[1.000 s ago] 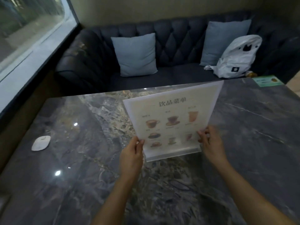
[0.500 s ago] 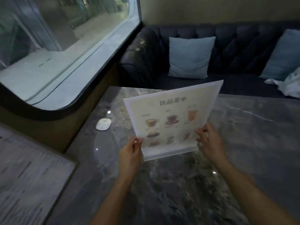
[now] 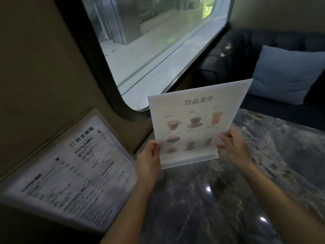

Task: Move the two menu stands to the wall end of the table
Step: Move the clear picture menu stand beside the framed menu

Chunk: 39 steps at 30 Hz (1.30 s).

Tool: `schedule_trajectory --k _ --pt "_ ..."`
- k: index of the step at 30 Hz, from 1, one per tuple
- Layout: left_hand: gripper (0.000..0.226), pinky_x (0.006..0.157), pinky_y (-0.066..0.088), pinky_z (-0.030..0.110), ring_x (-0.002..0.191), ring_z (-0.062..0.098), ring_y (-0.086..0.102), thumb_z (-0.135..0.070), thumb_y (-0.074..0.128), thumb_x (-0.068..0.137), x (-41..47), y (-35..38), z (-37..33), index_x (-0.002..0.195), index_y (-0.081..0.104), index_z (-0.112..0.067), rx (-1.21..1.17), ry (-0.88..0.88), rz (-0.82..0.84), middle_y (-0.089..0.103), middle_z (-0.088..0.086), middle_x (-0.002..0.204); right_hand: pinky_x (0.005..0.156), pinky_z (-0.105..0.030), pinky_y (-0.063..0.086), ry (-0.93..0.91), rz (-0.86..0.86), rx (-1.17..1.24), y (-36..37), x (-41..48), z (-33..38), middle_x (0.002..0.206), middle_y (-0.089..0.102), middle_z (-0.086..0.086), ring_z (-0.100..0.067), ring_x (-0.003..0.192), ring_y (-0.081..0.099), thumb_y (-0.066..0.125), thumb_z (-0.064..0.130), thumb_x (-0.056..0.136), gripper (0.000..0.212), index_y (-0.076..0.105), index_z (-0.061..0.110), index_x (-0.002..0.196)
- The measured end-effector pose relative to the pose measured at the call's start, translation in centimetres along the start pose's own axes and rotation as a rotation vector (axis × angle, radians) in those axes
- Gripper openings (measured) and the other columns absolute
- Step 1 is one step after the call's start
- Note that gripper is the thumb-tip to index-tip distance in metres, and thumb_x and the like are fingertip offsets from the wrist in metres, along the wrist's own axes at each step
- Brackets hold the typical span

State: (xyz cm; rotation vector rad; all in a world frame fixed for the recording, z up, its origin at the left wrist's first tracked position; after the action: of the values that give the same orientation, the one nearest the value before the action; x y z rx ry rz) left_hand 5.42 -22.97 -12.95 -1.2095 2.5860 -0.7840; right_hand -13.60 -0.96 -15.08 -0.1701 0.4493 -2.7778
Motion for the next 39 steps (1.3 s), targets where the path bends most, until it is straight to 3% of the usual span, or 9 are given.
schedule_trajectory --k 5,8,12,15,19,23,28,33,39 --pt "0.019 0.073 0.055 0.047 0.074 0.017 0.062 -0.03 0.045 0.093 2.4 -2.2 2.4 0.079 0.055 -0.022 -0.028 -0.077 -0.099 0.067 0.002 0.082 0.071 -0.039 0.055 0.007 0.148 0.157 5.6 3.9 1.1 0.088 0.054 0.001 -0.024 0.087 0.059 0.052 0.019 0.089 0.02 0.054 0.035 0.08" --pt "0.021 0.071 0.053 0.047 0.072 0.022 0.061 -0.029 0.045 0.093 3.1 -2.7 3.7 0.077 0.055 -0.021 -0.073 -0.152 -0.151 0.066 0.007 0.078 0.063 -0.025 0.058 -0.023 0.182 0.206 7.9 5.7 2.0 0.083 0.052 0.004 -0.009 0.077 0.059 0.053 0.014 0.089 0.027 0.056 0.038 0.076" --pt "0.028 0.058 0.043 0.036 0.064 0.021 0.056 -0.036 0.043 0.093 3.3 -2.7 4.4 0.071 0.049 -0.02 -0.111 -0.203 -0.158 0.059 0.006 0.068 0.06 -0.018 0.056 -0.029 0.222 0.3 10.3 7.3 2.1 0.082 0.046 0.001 0.006 0.067 0.059 0.05 0.007 0.089 0.009 0.053 0.014 0.085" --pt "0.028 0.058 0.045 0.036 0.066 0.022 0.058 -0.038 0.042 0.093 3.6 -2.8 4.4 0.074 0.049 -0.019 -0.099 -0.236 -0.157 0.06 0.006 0.07 0.057 -0.016 0.054 -0.021 0.217 0.296 11.4 7.9 1.9 0.079 0.043 -0.001 0.004 0.064 0.059 0.049 0.005 0.089 0.003 0.049 0.007 0.092" --pt "0.023 0.063 0.053 0.041 0.069 0.016 0.06 -0.035 0.041 0.095 3.7 -3.3 3.6 0.081 0.052 -0.019 -0.117 -0.255 -0.156 0.063 0.004 0.077 0.061 -0.018 0.055 0.008 0.249 0.271 12.4 8.1 1.9 0.083 0.044 -0.001 -0.014 0.074 0.055 0.049 0.009 0.09 0.001 0.049 0.008 0.091" --pt "0.015 0.054 0.05 0.033 0.063 0.008 0.058 -0.031 0.043 0.094 3.6 -5.7 1.2 0.084 0.053 -0.029 -0.085 -0.137 -0.255 0.061 -0.009 0.072 0.067 -0.026 0.057 0.012 0.263 0.257 13.0 8.4 2.4 0.079 0.044 -0.002 -0.013 0.074 0.054 0.045 0.014 0.093 0.013 0.049 0.017 0.08" --pt "0.01 0.052 0.044 0.031 0.061 0.011 0.056 -0.025 0.05 0.092 3.7 -8.3 -2.5 0.086 0.057 -0.023 -0.066 0.023 -0.305 0.062 -0.012 0.072 0.079 -0.042 0.054 0.028 0.307 0.283 13.9 8.8 3.5 0.099 0.053 -0.016 -0.026 0.096 0.058 0.04 0.028 0.094 0.016 0.047 0.013 0.097" --pt "0.009 0.057 0.051 0.04 0.064 0.015 0.059 -0.019 0.05 0.093 3.1 -9.7 -3.7 0.085 0.057 -0.019 -0.082 0.079 -0.334 0.064 -0.007 0.074 0.086 -0.048 0.05 0.055 0.368 0.353 15.2 8.8 4.4 0.097 0.061 0.0 -0.02 0.096 0.06 0.04 0.036 0.093 0.015 0.049 0.023 0.091" --pt "0.011 0.068 0.055 0.055 0.07 0.027 0.062 -0.021 0.052 0.092 2.9 -10.1 -3.6 0.082 0.056 -0.018 -0.098 0.064 -0.352 0.064 -0.005 0.073 0.098 -0.052 0.043 0.061 0.423 0.35 16.9 9.4 5.8 0.107 0.055 0.0 -0.019 0.105 0.056 0.037 0.04 0.093 0.021 0.047 0.021 0.095"
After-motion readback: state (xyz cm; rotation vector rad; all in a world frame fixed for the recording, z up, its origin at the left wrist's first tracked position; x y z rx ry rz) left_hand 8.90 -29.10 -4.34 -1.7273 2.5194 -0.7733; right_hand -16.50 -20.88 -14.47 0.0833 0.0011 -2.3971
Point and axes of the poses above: each hand's wrist, its own x-axis towards the middle knuckle, its own y-axis out of the palm, z = x × y, the point moved 8 cm from there along x, towards the middle knuckle
